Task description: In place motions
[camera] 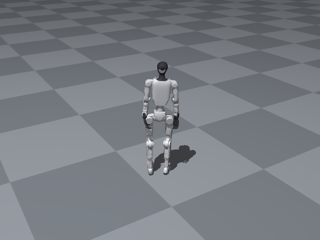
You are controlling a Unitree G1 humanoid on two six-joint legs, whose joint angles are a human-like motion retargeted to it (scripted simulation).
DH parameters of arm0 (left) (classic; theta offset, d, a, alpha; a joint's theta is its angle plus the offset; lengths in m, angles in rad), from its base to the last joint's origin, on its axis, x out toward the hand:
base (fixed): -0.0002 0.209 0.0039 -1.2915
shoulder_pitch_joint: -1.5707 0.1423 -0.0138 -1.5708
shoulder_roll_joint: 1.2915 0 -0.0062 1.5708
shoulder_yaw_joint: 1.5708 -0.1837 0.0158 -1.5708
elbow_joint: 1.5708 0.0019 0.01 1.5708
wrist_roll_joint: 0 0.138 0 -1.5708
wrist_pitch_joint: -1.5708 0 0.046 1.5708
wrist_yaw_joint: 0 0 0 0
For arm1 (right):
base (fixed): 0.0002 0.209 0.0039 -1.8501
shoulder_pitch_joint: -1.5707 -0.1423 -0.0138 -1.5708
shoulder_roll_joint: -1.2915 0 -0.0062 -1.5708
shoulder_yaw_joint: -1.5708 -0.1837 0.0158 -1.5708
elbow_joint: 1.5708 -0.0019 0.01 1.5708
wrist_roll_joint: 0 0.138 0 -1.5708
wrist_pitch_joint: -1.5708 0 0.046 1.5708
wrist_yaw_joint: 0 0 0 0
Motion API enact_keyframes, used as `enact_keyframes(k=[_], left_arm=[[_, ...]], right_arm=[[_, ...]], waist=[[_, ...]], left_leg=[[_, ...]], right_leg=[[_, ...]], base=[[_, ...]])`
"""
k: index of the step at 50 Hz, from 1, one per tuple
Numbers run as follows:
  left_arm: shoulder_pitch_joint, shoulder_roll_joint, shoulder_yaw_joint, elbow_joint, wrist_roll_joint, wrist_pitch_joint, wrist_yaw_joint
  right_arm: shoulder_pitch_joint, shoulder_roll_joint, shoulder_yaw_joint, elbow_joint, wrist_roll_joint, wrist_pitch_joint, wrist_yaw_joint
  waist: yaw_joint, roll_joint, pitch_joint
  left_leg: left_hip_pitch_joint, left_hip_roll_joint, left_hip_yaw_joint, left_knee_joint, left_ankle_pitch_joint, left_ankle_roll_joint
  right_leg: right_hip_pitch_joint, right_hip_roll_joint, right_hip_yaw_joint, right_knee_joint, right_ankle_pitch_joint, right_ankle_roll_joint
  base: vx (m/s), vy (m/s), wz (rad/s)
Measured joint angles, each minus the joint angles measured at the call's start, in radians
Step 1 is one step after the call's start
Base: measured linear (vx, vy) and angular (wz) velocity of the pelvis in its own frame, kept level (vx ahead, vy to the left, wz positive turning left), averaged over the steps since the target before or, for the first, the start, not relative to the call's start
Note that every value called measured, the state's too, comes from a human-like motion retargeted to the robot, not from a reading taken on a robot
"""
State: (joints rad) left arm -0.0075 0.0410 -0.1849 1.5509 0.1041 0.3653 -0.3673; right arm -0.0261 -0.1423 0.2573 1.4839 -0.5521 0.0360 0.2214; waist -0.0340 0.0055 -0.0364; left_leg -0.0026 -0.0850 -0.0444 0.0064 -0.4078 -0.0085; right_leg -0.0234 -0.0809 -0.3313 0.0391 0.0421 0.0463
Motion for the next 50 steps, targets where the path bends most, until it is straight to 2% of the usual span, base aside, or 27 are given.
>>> enact_keyframes(k=[50], left_arm=[[0.0,0.001,-0.004,0.001,0.002,-0.001,0.0]], right_arm=[[0.0,-0.001,0.003,0.003,-0.006,0.001,-0.001]], waist=[[-0.001,0.0,0.0]], left_leg=[[0.002,0.001,0.0,0.0,-0.003,-0.001]], right_leg=[[0.001,0.003,0.0,-0.002,0.001,-0.002]], base=[[0.0,0.0,0.0]])
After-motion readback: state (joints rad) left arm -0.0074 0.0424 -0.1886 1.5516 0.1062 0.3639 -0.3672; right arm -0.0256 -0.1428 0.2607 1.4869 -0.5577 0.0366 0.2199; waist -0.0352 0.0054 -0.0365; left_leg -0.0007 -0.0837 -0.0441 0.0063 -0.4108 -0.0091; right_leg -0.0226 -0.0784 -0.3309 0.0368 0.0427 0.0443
